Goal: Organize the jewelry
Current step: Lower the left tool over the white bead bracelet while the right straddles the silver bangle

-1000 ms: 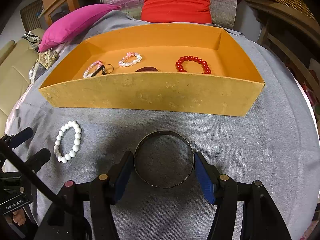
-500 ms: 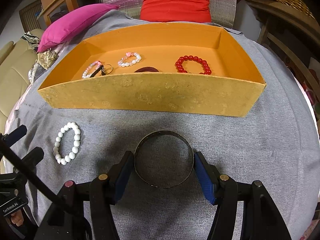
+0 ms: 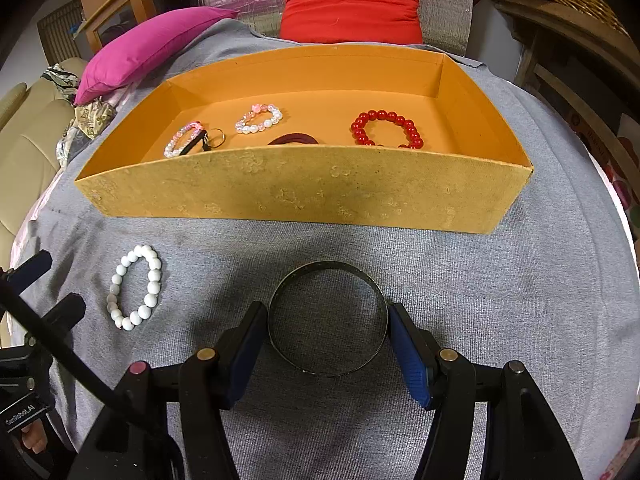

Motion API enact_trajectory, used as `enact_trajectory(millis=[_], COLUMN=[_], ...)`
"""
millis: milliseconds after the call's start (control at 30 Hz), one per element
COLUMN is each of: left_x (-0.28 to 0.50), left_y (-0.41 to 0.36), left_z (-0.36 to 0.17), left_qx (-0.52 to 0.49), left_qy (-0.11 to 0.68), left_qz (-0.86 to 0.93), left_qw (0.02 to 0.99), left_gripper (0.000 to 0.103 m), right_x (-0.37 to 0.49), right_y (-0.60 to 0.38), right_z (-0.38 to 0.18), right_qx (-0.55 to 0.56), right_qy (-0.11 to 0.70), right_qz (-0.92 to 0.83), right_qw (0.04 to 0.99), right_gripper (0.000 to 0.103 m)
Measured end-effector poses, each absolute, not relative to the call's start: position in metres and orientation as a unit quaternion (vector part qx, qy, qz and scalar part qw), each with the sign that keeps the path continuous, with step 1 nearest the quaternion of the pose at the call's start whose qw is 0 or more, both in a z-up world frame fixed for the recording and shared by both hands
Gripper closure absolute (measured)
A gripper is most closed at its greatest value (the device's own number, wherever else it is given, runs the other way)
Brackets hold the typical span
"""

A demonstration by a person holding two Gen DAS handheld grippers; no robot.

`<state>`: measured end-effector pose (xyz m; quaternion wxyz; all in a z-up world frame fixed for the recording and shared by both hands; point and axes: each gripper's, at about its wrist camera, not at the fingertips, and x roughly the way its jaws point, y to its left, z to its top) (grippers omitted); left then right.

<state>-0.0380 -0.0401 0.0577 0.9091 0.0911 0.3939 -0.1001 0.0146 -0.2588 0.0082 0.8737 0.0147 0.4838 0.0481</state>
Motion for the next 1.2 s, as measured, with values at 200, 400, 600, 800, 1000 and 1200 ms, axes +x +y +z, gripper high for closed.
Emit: enact_trajectory(millis=[200,400,600,800,1000,1200], left_x=[-0.037,-0.036,-0.036,-0.035,-0.033,-0.031], left_y=[-0.038,-0.032,-0.029,-0.031,-0.036,-0.043], left_z=[0.059,0.059,0.058,0.057,0.054,0.051], left_qx=[0.088,0.083,0.078,0.076,0.080,0.083], left_qy=[0.394,0.397,0.400,0.403,0.407,0.412], left_qz=[-0.092,-0.084,-0.082,-0.087,-0.088,-0.090], left_qw=[0.910,0.910,0.909,0.908,0.906,0.903], left_gripper=[0.022,0.022,0.022,0.022,0.022,0.022], right_x=[0.014,0.015,0.016,0.016,0.015,0.009], right_y=[-0.259,-0.258,-0.257,-0.257,-0.259,-0.265], right_z=[0.009,0.008,0.007,0.007,0.007,0.010], right_qx=[0.015,0.016,0.015,0.015,0.016,0.020], right_qy=[0.484,0.484,0.484,0.484,0.483,0.480], right_qz=[0.048,0.047,0.046,0.047,0.052,0.050], right_qw=[0.874,0.874,0.874,0.874,0.874,0.875], right_gripper=[0.038,0.038,0.038,0.038,0.038,0.038])
